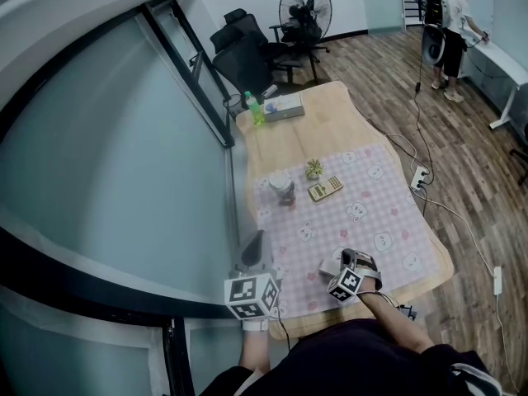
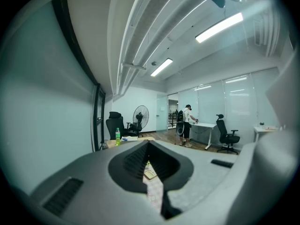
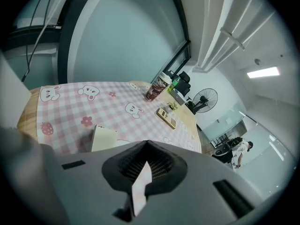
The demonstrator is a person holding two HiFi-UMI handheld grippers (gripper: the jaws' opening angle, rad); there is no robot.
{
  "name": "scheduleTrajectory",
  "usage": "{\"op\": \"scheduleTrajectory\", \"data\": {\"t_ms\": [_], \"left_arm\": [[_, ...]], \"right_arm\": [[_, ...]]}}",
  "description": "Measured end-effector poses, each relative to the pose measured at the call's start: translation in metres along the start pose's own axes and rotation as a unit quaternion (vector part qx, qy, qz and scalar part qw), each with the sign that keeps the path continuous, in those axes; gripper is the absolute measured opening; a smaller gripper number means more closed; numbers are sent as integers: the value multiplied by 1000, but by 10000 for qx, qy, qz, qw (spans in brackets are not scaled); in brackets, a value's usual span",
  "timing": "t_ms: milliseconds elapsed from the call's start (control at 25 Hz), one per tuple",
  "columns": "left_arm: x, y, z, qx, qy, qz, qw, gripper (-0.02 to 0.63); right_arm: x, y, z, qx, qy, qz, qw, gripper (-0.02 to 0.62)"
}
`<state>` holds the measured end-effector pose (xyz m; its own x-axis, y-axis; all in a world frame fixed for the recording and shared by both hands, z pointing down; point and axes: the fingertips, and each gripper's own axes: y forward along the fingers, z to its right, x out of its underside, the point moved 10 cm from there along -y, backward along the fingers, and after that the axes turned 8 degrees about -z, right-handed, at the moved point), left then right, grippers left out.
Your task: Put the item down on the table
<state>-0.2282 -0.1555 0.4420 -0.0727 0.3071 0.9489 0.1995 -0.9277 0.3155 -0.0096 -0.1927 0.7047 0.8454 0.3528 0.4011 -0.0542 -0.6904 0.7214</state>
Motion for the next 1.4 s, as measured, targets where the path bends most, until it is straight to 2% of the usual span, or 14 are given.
{"op": "scheduleTrajectory", "data": {"t_ms": [240,320,400,560,720,880,1000,1200,1400], "left_arm": [[-1,-2,-3,-43,5,-16,10000,0],[-1,-3,-5,-54,21,-15,10000,0],[-2,-2,-6,-65,25,1,10000,0],[-4,-4,-9,-123,35,24,9999,0],[-5,-4,-11,-211,140,32,9997,0],[-6,-5,-15,-301,163,50,9994,0],[-8,-6,-15,-370,176,73,9991,0],[-16,-8,-9,-414,498,168,9978,0],[-18,-10,-4,-304,563,346,9973,0]], "right_arm": [[-8,-14,32,-237,798,391,9958,14],[-14,-23,49,-277,1120,649,9912,14],[-20,-36,74,-308,1554,1053,9817,14],[-29,-77,130,-193,2452,2012,9482,14],[-27,-122,177,152,3032,2862,9088,14],[-17,-175,208,685,3229,3761,8658,14],[-5,-207,220,990,3213,4195,8432,14],[10,-236,226,1178,3303,4304,8317,14],[16,-239,224,1235,3260,4283,8337,14]]}}
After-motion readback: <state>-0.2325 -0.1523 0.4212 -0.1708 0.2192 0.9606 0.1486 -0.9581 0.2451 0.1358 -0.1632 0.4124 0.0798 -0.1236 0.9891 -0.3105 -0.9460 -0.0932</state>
